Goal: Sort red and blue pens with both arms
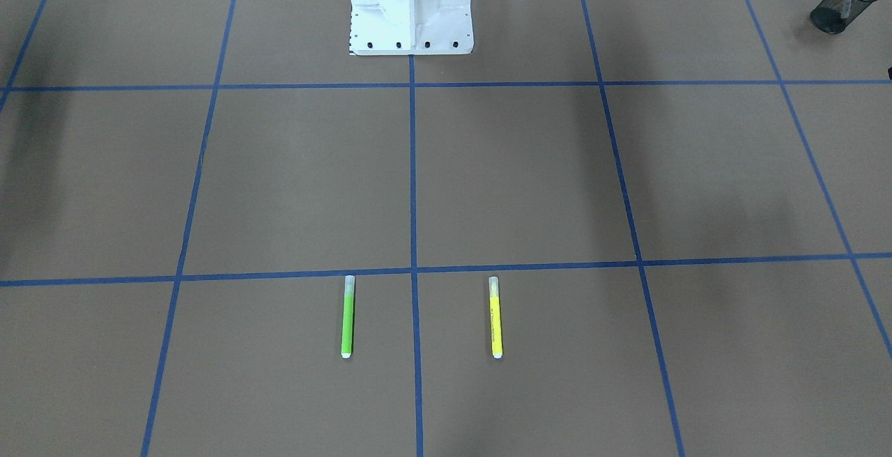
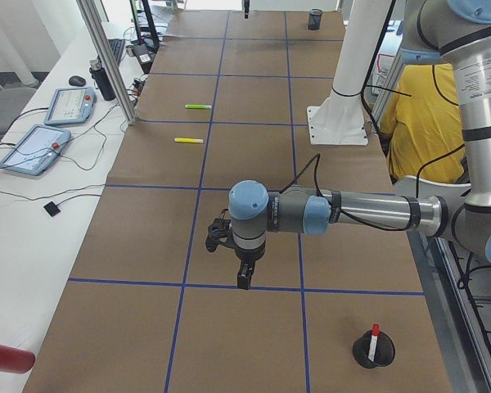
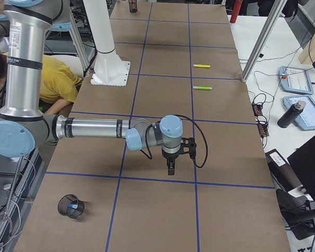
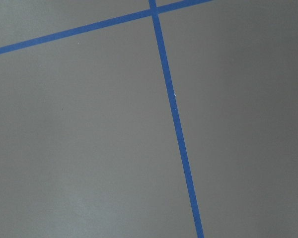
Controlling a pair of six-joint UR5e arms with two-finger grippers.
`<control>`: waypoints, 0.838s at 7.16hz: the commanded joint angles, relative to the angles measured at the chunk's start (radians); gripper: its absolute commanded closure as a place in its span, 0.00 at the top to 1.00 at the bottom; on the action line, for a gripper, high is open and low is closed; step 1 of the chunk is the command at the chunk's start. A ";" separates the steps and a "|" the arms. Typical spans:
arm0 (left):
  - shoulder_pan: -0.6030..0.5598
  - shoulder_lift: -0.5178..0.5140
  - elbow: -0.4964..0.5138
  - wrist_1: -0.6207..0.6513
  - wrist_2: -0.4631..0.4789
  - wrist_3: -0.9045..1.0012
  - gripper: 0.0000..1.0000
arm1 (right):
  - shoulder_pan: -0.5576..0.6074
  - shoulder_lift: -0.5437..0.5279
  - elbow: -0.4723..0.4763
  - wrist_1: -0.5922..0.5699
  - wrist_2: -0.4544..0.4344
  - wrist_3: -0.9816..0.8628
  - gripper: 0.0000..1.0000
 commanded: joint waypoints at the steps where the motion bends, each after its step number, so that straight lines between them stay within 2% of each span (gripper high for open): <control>1: 0.000 -0.001 -0.005 -0.002 0.000 0.000 1.00 | -0.001 0.003 0.004 0.001 0.003 0.001 1.00; 6: 0.000 -0.001 -0.003 -0.024 0.000 0.000 1.00 | 0.001 0.012 0.009 0.001 0.007 0.004 1.00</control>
